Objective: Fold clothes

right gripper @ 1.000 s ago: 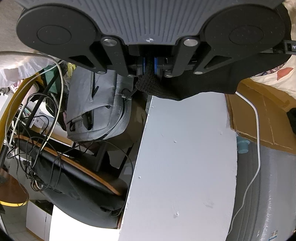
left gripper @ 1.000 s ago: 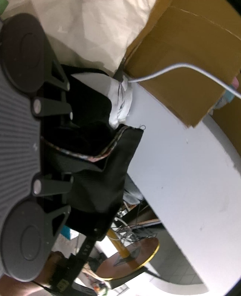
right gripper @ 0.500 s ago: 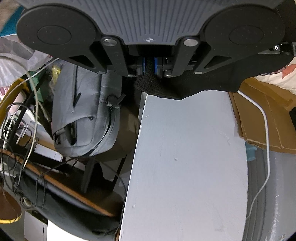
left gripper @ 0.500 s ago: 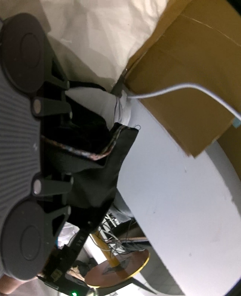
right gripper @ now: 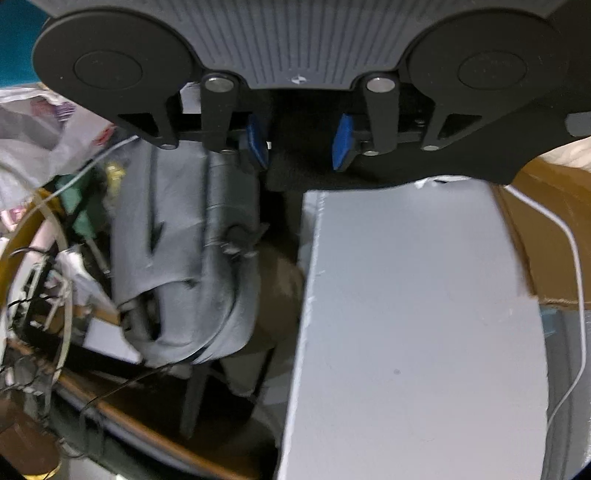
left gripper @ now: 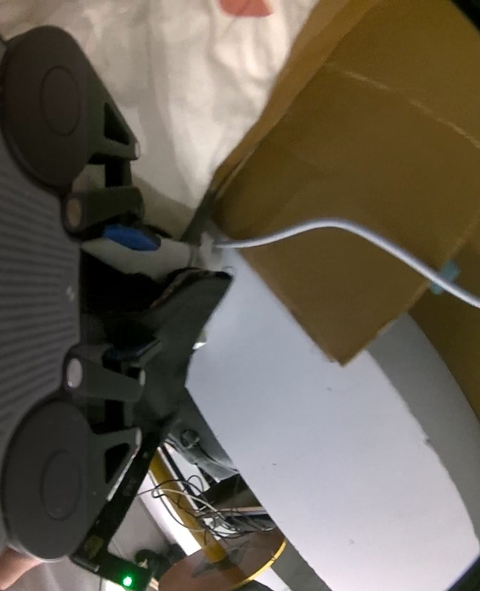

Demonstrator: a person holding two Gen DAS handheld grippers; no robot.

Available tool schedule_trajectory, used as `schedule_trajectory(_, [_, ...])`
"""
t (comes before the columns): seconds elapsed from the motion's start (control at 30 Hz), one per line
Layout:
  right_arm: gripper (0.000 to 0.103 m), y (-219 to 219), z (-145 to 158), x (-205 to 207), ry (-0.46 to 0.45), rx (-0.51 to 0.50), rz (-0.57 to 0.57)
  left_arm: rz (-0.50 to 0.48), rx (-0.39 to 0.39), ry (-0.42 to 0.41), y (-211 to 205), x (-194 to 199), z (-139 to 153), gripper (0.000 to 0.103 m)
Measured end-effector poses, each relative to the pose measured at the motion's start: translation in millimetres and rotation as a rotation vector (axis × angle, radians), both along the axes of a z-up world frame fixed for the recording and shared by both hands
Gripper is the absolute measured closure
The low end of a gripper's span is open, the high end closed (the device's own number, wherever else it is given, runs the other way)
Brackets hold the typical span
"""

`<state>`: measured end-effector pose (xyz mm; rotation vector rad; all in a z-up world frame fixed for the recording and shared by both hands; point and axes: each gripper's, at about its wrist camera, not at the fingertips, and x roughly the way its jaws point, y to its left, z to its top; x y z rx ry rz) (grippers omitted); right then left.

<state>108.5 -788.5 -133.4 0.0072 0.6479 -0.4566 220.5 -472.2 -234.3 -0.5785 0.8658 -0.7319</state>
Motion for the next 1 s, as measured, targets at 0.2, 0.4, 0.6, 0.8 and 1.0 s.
schedule_trajectory(0.2, [0.056,4,26,-26,-0.015,0.025,-0.003,0.014,0.019,-0.057,8,-6,26,0.055])
schedule_trajectory(0.4, [0.059,13,30,-31,0.047,0.053,0.013,-0.027,0.056,-0.113,2,-22,44,0.076])
schedule_trajectory(0.6, [0.086,17,17,-25,0.088,0.076,0.015,-0.112,0.081,-0.169,-13,-36,43,0.082])
schedule_trajectory(0.8, [0.086,11,0,-15,0.104,0.082,0.015,-0.151,0.115,-0.156,-25,-35,19,0.083])
schedule_trajectory(1.0, [0.086,-12,-22,-6,0.109,0.113,-0.034,-0.169,0.118,-0.148,-29,-25,0,0.093])
